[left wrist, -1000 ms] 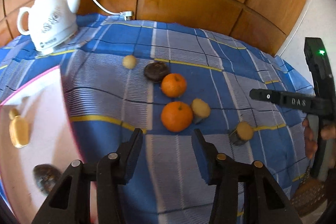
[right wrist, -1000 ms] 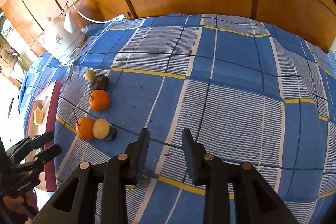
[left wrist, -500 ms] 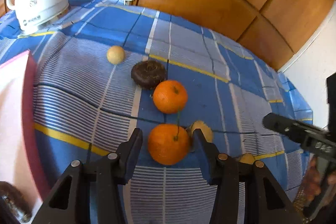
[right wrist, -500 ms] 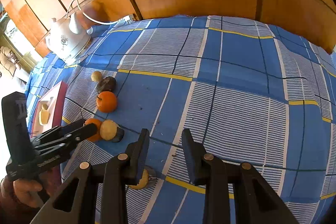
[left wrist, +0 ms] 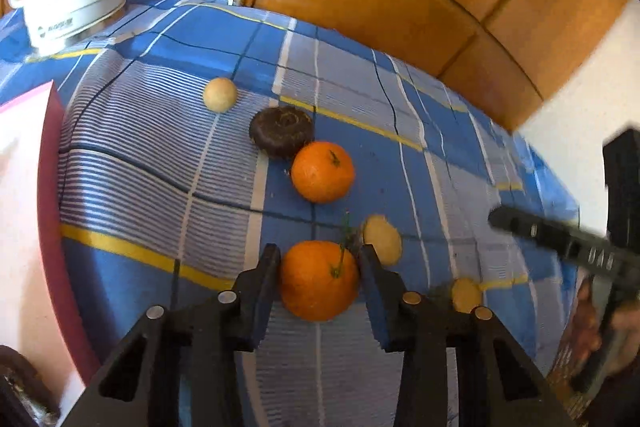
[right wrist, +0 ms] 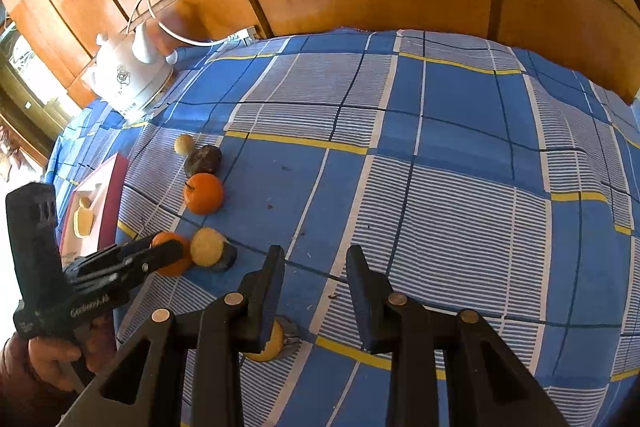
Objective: Organize fruits
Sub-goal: 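Close the left tool around the orange and lift it, then drop the orange into the tray with the left tool while the right tool grasps a yellow-topped chunk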
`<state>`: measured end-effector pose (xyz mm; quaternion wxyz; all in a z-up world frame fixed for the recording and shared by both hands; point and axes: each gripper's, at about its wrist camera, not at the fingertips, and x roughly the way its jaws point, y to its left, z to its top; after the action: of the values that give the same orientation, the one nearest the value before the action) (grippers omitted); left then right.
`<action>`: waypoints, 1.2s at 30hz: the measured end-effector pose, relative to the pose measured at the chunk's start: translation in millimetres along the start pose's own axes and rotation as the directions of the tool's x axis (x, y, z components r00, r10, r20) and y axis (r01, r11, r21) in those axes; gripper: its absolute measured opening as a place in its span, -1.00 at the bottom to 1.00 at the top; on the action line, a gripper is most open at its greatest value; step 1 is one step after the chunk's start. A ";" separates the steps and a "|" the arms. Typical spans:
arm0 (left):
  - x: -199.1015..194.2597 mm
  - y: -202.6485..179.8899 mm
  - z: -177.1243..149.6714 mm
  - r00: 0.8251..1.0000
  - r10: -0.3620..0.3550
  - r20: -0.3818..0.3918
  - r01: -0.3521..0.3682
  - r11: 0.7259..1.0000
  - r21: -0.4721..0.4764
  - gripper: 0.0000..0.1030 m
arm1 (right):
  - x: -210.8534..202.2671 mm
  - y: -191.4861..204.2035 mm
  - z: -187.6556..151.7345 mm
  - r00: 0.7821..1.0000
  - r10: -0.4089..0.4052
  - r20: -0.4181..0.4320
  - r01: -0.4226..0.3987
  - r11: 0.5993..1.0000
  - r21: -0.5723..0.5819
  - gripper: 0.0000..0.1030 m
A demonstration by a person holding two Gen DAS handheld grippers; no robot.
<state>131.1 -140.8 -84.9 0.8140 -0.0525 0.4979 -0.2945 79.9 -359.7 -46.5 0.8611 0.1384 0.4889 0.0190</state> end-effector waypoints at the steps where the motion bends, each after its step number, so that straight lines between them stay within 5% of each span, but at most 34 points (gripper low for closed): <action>1: -1.2 -2.2 -1.9 1.000 0.005 0.003 -0.005 1.000 0.027 -0.19 | -0.1 0.6 -0.1 1.000 -0.001 0.000 0.001 1.000 -0.003 -0.38; 5: 1.8 -9.7 -4.1 0.998 0.052 -0.025 -0.050 0.995 0.084 -0.09 | -0.7 1.9 -0.8 1.000 -0.002 0.001 0.002 1.000 -0.009 -0.37; 14: -1.7 -15.2 -11.1 0.996 0.086 -0.020 -0.084 0.991 0.106 -0.21 | 0.9 -3.1 1.2 1.000 -0.003 -0.006 0.003 1.000 0.008 -0.38; 20: -24.9 -20.5 -26.8 0.997 0.072 0.011 -0.072 0.992 0.104 -0.21 | 10.0 10.7 -2.6 0.990 0.110 -0.084 -0.114 0.992 -0.047 -0.37; 26: -44.7 -17.4 -43.9 0.996 0.087 0.015 -0.088 0.992 0.094 -0.21 | 20.5 47.1 -19.7 0.977 0.112 -0.182 -0.153 0.961 -0.232 -0.15; 30: -60.2 -13.2 -51.5 0.995 0.091 0.031 -0.094 0.992 0.082 -0.21 | 21.5 49.1 -26.2 0.979 0.075 -0.190 -0.126 0.954 -0.273 0.21; 36: -83.1 -9.3 -53.9 0.993 0.091 0.074 -0.097 0.993 0.071 -0.21 | 26.5 44.8 -30.5 0.976 0.028 -0.214 -0.092 0.952 -0.291 0.23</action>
<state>54.3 -93.1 -43.5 0.8456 -0.0092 0.4593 -0.2720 72.4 -305.5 -71.9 0.8153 0.0186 0.5631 0.1334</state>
